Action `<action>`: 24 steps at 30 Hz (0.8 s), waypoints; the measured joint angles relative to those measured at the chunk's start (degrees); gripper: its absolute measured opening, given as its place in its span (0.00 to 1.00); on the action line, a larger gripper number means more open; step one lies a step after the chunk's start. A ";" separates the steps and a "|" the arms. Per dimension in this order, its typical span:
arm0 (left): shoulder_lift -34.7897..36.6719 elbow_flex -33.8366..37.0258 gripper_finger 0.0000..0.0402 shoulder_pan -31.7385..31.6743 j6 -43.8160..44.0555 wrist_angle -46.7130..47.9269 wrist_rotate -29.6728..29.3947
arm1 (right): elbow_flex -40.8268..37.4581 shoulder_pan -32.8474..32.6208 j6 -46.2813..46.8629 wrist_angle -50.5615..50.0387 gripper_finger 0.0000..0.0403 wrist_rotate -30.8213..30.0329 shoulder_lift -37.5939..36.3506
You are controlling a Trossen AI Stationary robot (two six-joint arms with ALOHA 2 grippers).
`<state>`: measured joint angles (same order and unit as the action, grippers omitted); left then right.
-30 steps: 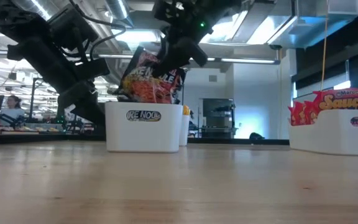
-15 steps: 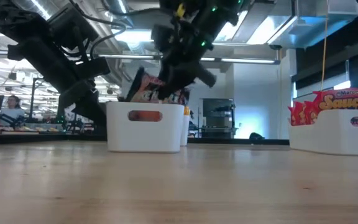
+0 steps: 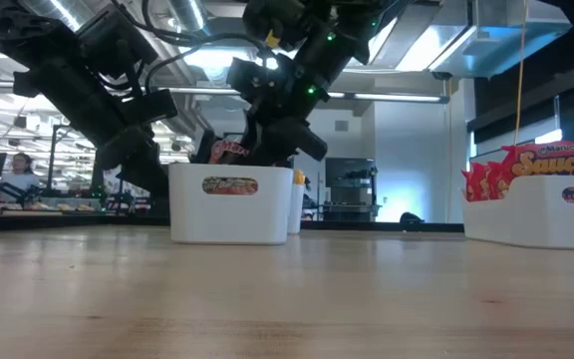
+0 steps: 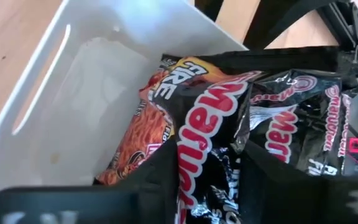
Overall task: Sort Maruchan noodles
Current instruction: Put the black noodle pack into the bottom left white bin
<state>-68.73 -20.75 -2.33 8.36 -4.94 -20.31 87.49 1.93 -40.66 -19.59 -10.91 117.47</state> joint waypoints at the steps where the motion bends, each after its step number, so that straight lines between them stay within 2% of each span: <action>1: 0.00 0.00 0.51 0.02 0.00 -0.01 0.15 | -0.01 0.00 0.19 0.11 0.26 0.00 0.00; 8: 0.00 0.00 0.51 0.02 0.04 -0.25 0.75 | -0.01 -0.02 2.67 0.58 0.48 -0.09 0.00; 12: 0.00 0.00 0.51 0.02 0.07 -0.27 0.78 | -0.01 -0.02 4.31 2.35 0.56 -0.10 -0.02; 18: 0.00 0.00 0.51 0.02 0.11 -0.27 0.78 | -0.01 -0.09 4.43 2.59 0.58 -0.53 -0.04; 24: 0.00 0.00 0.51 0.02 0.24 -0.27 0.75 | 2.46 -1.94 5.82 -1.90 0.58 -4.63 -0.87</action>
<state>-68.73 -20.75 -2.31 8.60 -5.20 -19.55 89.95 -0.01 -34.84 -21.49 -15.54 116.60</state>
